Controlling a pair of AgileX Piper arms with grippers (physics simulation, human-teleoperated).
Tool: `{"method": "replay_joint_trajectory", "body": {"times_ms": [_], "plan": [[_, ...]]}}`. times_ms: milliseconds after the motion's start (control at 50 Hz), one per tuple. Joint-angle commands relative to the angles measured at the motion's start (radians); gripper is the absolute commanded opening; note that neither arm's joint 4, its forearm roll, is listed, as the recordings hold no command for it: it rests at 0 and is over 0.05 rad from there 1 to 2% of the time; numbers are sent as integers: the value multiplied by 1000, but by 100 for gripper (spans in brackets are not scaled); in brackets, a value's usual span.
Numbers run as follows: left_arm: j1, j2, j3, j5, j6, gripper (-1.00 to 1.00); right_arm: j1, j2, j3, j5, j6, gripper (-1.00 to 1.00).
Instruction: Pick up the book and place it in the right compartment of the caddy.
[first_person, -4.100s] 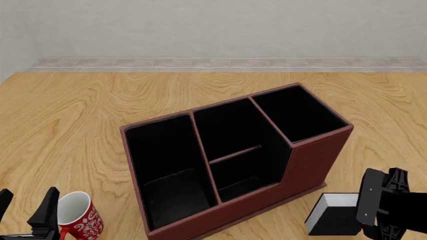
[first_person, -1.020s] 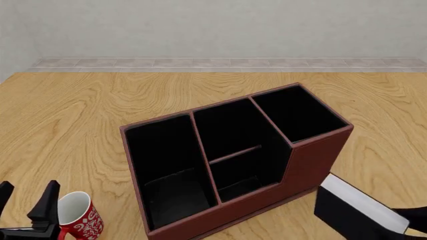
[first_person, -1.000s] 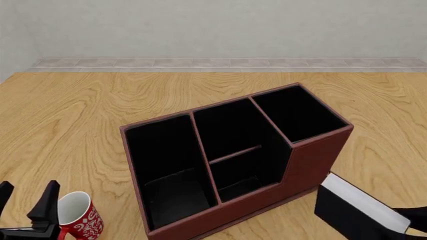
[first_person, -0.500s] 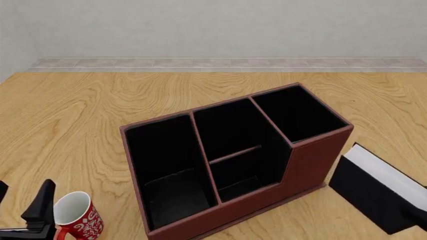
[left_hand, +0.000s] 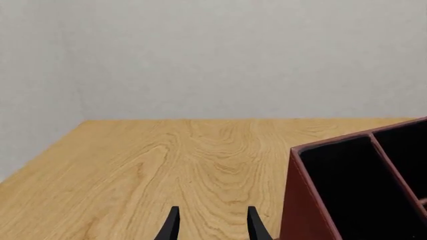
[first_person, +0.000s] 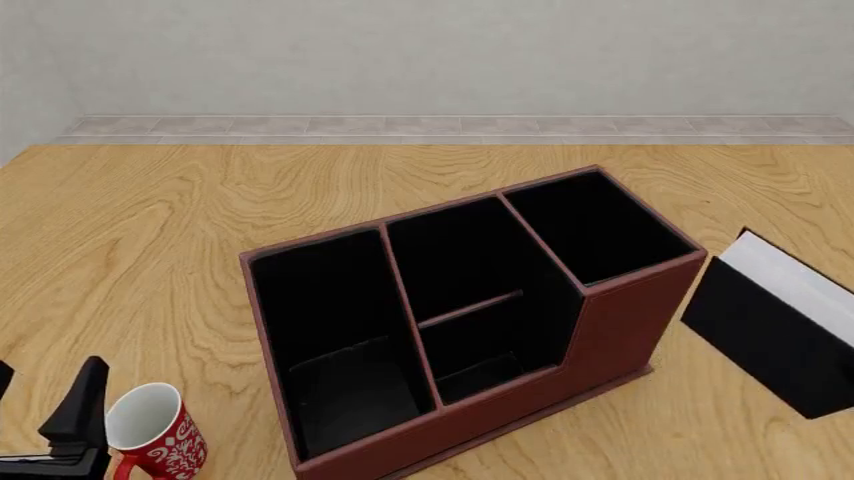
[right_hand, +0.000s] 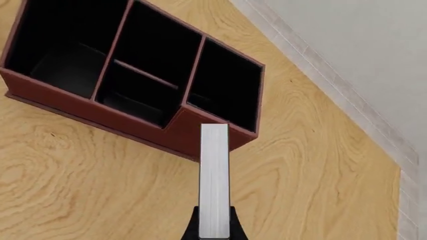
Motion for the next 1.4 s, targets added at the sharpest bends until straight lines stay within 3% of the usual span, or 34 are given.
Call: {"method": "replay_joint_trajectory", "body": {"times_ms": [20,600,740,1240,1400], "plan": [[2,-9,3,7,1,100,-22,35,-79,0,-18,-100],[18,-33,-8,43,-2,100,-45,216,-361,0,-70,-100],[21,-37,-7,50,-1,100,-27,266,-416,0,-56,-100],[27,-36,-17,68,7,100,64,520,-745,0,94,-100],[32,-41,-12,70,6,100,55,600,-822,0,153,-100]]}}
